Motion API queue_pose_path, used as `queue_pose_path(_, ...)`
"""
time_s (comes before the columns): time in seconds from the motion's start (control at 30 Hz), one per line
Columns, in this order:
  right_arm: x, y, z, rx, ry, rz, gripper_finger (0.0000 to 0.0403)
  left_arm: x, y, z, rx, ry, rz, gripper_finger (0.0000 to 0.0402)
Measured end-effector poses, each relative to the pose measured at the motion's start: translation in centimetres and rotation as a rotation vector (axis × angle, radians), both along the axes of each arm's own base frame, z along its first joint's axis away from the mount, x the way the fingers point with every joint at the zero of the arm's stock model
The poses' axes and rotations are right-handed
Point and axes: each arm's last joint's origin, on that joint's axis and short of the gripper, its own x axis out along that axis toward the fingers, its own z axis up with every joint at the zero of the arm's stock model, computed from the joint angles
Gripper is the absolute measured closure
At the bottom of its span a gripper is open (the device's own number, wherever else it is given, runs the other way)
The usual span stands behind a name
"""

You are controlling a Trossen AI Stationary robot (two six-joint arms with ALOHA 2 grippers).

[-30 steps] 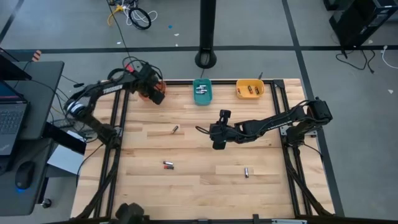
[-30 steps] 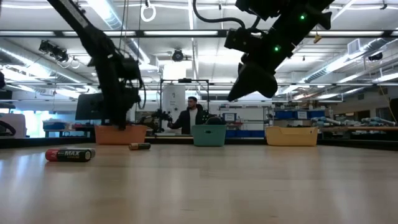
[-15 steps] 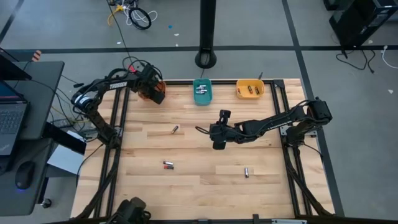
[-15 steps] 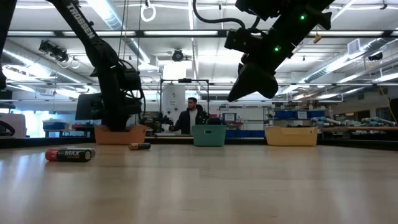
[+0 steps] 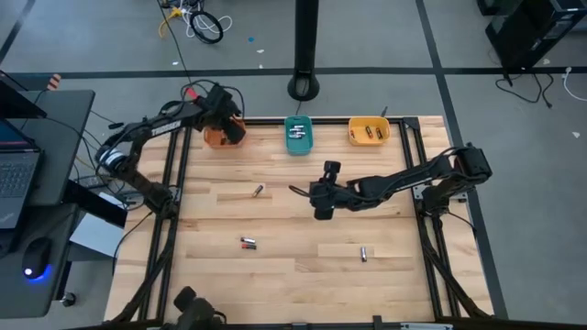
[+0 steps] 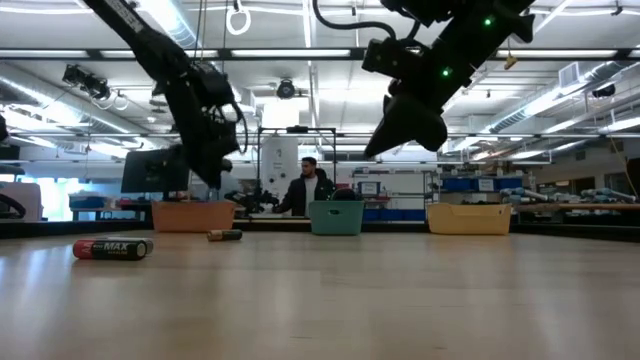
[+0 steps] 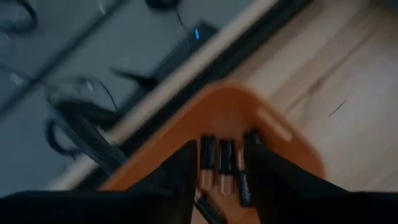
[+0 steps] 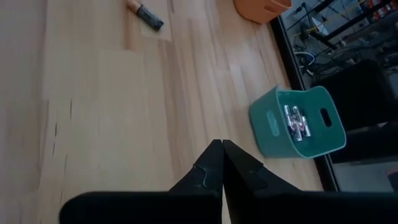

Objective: Sort batteries
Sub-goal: Put the black-silver battery in the green bin

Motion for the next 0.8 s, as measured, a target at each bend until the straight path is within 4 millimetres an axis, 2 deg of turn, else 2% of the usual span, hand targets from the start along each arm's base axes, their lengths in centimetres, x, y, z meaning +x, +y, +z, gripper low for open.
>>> queue_pose_path(0.13, -0.2, 0.0, 0.6, 0.004, -0.018, -0.005, 0.0391, 0.4, -2.8, 2.6, 0.118, -0.058, -0.104, 0.0307)
queue_pose_path(0.23, -0.3, 0.2, 0.7, 0.012, -0.026, -0.008, 0.0391, 0.7, -6.3, 4.0, 0.152, -0.122, -0.236, 0.0345)
queue_pose_path(0.37, -0.4, 0.7, 0.7, 0.025, -0.032, -0.008, 0.0391, 0.8, -11.7, 4.8, 0.179, -0.205, -0.397, 0.0389)
queue_pose_path(0.57, -0.6, 1.4, 0.2, 0.054, -0.057, -0.013, 0.0391, 0.3, -19.0, 3.7, 0.107, -0.353, -0.593, 0.0392)
queue_pose_path(0.8, -0.9, 1.9, -0.2, 0.085, -0.078, -0.028, 0.0391, 0.0, -25.5, 0.9, 0.009, -0.384, -0.800, 0.0394)
